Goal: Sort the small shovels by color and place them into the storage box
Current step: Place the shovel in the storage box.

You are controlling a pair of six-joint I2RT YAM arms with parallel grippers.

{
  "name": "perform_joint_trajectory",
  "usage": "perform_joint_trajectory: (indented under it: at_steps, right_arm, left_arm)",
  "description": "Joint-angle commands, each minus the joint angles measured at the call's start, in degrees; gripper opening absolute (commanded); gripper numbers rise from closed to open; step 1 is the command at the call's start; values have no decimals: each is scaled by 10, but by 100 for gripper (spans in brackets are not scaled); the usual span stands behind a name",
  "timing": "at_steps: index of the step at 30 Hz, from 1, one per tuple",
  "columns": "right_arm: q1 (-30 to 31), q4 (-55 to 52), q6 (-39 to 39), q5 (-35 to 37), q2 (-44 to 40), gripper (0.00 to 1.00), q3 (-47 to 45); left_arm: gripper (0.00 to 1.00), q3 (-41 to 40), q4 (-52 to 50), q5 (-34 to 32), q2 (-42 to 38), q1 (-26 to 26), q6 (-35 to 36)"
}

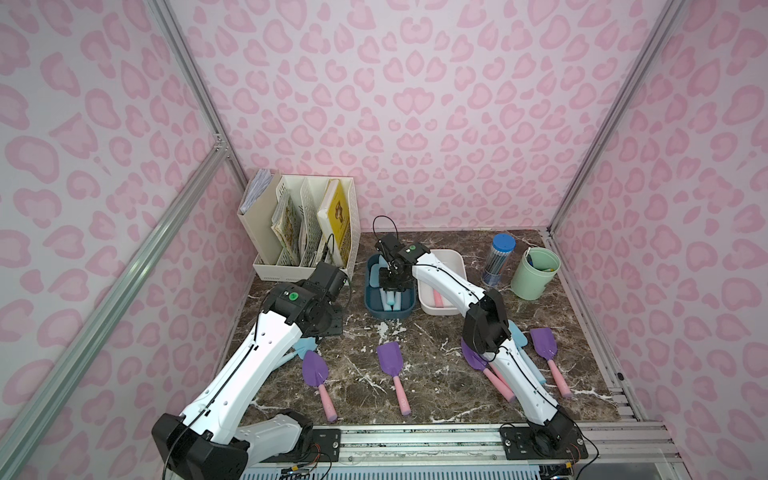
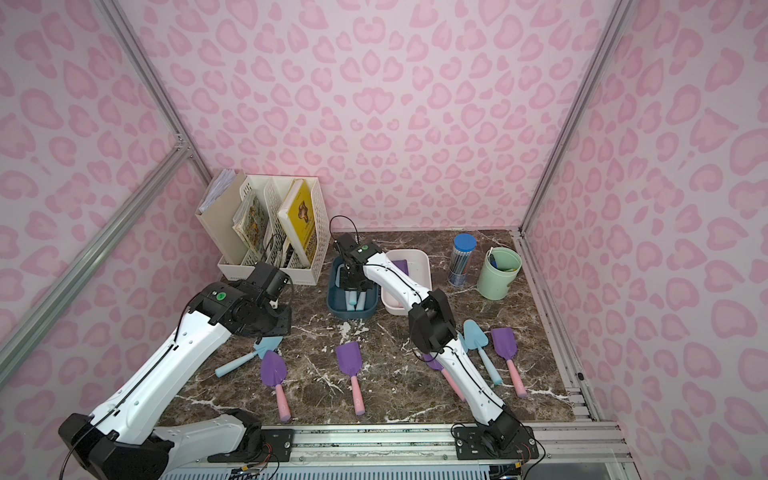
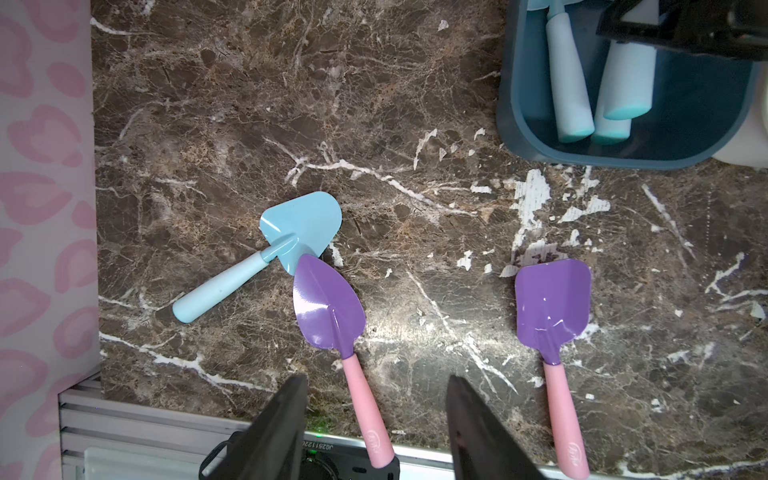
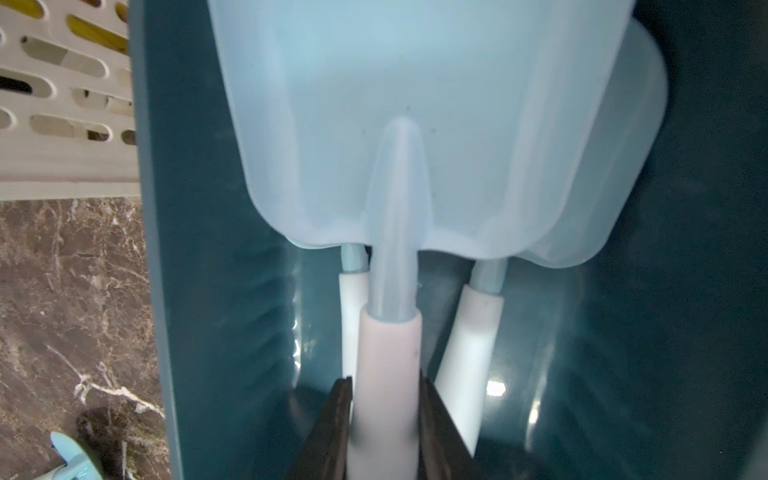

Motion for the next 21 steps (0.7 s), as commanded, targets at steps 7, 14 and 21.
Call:
perform_joint_trajectory:
  at_steps: [7,14,21]
  right_arm:
    - [9,-3,12,9,8,20,3]
    - [8,-13,8,17,9,21,0]
    - [2,-15,2,11,7,22,-6]
  left_arm:
    - [59,-5,0,-3,-1,2,5]
    - [59,-7,0,-3,-3,4,6]
    - [60,-8,-1,-1,-6,6,7]
